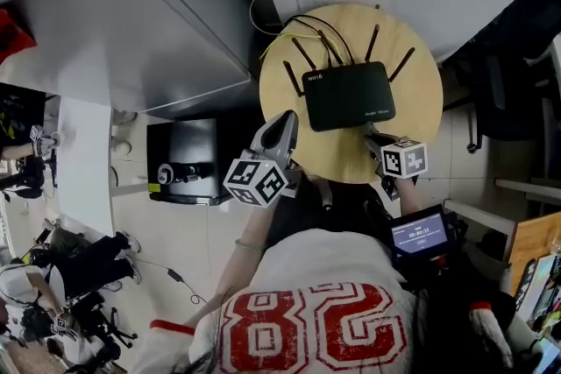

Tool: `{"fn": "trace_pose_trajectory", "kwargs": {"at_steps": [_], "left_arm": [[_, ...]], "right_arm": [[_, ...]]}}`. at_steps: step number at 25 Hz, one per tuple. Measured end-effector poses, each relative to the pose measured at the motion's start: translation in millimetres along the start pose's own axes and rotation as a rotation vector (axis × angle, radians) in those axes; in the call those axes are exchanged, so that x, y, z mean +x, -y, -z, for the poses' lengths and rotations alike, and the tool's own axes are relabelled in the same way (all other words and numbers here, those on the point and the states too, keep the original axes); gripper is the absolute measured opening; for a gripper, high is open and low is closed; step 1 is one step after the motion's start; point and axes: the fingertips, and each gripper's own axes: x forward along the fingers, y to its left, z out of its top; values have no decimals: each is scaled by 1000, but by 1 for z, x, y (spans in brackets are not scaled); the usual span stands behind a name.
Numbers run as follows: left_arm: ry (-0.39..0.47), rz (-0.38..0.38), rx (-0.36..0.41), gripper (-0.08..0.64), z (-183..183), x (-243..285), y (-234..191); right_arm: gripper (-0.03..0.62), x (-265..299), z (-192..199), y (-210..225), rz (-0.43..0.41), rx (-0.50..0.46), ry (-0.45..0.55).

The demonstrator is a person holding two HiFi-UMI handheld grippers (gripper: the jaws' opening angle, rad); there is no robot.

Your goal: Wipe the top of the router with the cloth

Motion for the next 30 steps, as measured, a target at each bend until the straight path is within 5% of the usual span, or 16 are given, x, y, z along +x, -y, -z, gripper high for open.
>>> {"fn": "trace_pose_trajectory", "kwargs": {"at_steps": [30], "left_arm": [[29, -56, -55, 2, -22, -76, -97]], "right_arm": [[35, 96, -4, -132, -107, -135, -106]]}}
